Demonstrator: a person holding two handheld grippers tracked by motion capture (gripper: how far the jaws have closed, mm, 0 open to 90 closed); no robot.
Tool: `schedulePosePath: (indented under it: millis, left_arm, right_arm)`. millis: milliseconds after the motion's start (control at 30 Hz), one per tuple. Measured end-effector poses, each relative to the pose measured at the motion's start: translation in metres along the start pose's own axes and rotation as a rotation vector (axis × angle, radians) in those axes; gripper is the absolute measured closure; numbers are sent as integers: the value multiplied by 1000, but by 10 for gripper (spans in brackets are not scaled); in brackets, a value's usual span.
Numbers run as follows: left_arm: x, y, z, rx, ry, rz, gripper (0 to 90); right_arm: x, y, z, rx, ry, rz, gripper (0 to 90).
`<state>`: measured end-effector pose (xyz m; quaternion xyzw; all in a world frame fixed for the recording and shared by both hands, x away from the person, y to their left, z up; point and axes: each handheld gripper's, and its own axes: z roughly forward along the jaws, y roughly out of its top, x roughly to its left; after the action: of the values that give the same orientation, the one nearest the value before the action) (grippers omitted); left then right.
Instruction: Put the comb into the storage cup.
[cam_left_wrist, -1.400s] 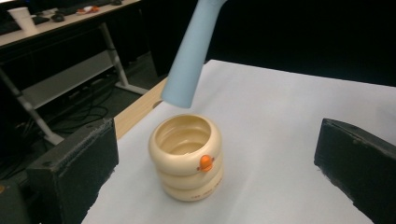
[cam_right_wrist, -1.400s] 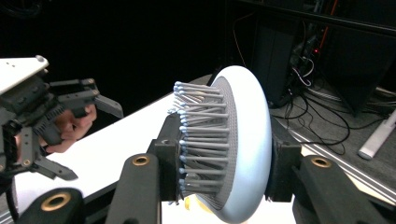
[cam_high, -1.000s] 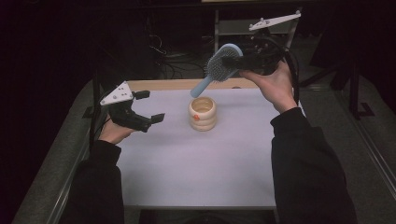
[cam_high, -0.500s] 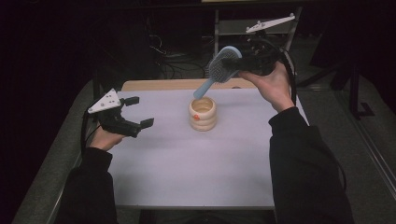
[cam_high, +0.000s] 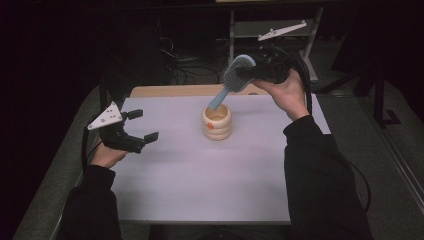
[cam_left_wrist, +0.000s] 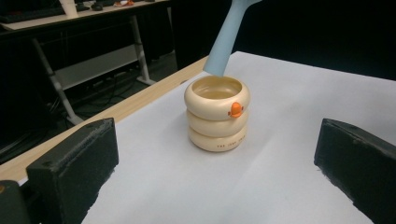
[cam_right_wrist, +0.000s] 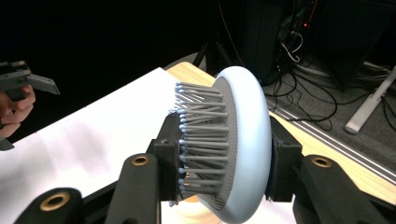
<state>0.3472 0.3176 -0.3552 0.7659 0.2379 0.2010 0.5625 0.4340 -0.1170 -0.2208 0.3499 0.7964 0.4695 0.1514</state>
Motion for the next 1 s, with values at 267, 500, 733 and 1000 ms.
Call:
schedulePosePath:
  millis: [267, 500, 733, 1000]
  left_arm:
    - [2, -14, -4, -5, 22, -13, 0]
    - [2, -22, -8, -6, 29, -19, 0]
    - [5, -33, -12, -13, 24, -36, 0]
    - [4, -50, -15, 4, 43, -52, 0]
  right_arm:
    - [-2, -5, 6, 14, -6, 3, 564]
    - [-7, -10, 12, 25, -5, 12, 564]
    - [-10, -17, 21, 46, -12, 16, 563]
    - [-13, -23, 32, 65, -8, 26, 563]
